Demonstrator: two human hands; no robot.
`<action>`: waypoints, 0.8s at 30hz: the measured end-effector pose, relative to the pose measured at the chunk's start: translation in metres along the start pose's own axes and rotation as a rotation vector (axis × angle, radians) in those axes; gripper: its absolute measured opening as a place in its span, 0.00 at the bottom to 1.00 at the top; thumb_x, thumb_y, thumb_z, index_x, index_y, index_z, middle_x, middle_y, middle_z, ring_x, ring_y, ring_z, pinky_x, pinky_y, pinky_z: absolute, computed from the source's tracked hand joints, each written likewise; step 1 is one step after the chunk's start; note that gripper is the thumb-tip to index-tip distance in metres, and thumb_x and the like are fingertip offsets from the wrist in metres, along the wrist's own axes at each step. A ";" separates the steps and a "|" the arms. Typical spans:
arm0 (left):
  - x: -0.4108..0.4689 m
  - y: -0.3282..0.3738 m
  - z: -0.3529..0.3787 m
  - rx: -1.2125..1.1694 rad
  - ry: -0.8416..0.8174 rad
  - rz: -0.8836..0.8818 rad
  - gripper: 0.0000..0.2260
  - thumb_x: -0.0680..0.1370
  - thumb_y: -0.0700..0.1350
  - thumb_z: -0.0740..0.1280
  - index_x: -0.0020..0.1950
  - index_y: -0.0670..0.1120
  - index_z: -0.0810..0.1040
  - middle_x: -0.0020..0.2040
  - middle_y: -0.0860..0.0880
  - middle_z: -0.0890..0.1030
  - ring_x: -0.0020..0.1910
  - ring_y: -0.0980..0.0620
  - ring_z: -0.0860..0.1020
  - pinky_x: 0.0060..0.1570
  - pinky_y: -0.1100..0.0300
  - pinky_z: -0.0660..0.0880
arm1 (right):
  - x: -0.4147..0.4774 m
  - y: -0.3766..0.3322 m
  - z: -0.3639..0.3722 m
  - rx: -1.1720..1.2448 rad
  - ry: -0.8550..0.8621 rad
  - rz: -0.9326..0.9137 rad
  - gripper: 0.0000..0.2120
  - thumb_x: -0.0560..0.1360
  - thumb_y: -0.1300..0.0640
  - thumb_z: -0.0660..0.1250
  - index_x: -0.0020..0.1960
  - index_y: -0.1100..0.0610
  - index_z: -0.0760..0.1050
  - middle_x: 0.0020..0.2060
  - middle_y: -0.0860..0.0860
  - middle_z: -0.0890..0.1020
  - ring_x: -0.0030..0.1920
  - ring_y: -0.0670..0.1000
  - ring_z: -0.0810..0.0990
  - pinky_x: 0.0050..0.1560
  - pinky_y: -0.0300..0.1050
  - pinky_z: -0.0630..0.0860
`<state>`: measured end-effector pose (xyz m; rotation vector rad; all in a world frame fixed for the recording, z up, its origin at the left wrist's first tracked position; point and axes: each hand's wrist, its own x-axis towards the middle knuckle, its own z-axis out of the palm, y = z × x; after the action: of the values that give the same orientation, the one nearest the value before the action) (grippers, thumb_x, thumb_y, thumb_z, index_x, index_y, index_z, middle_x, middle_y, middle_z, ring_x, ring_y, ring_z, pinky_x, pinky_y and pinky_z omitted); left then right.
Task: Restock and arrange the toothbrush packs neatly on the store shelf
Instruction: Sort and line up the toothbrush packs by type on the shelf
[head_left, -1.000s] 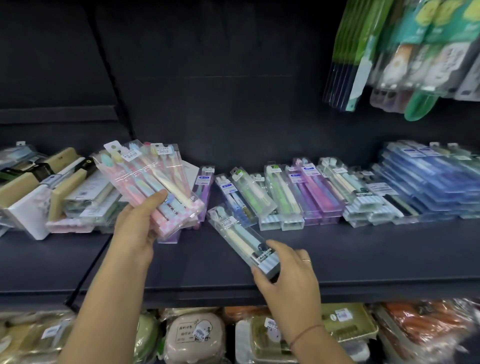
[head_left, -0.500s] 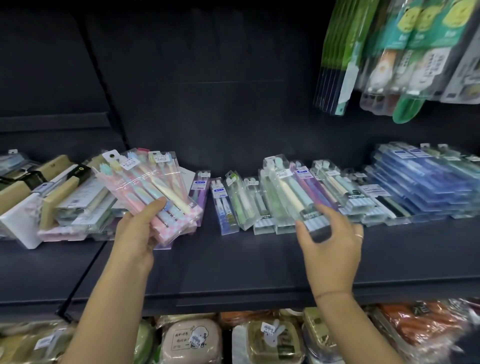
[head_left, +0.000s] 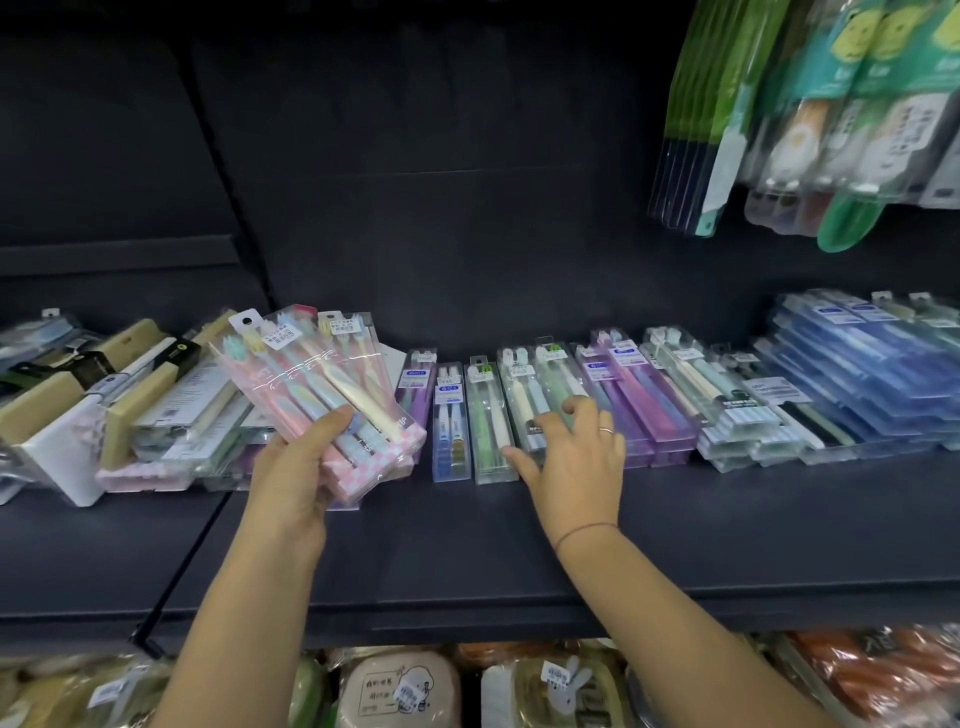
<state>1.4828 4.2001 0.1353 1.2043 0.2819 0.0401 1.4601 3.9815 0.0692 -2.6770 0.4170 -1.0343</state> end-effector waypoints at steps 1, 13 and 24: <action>0.000 0.001 -0.001 -0.001 -0.004 0.002 0.14 0.74 0.41 0.72 0.60 0.45 0.79 0.46 0.50 0.85 0.37 0.57 0.84 0.38 0.58 0.76 | 0.000 0.001 0.001 -0.026 -0.006 -0.010 0.19 0.62 0.45 0.81 0.46 0.54 0.83 0.51 0.54 0.78 0.52 0.58 0.77 0.47 0.53 0.74; 0.002 0.009 -0.013 -0.010 0.022 0.003 0.16 0.74 0.42 0.72 0.62 0.44 0.79 0.46 0.50 0.85 0.41 0.54 0.83 0.42 0.56 0.77 | -0.004 -0.017 -0.007 -0.013 0.003 -0.097 0.21 0.60 0.51 0.82 0.50 0.56 0.82 0.52 0.54 0.79 0.53 0.57 0.77 0.52 0.54 0.75; 0.001 0.007 -0.011 0.000 0.008 0.001 0.16 0.74 0.42 0.72 0.62 0.45 0.78 0.50 0.49 0.85 0.42 0.54 0.83 0.42 0.56 0.77 | -0.044 -0.043 0.009 -0.041 -0.134 -0.228 0.20 0.56 0.53 0.83 0.46 0.55 0.84 0.44 0.50 0.83 0.43 0.53 0.81 0.42 0.46 0.80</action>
<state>1.4819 4.2129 0.1384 1.2050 0.2879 0.0458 1.4427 4.0376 0.0497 -2.8598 0.1095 -0.9035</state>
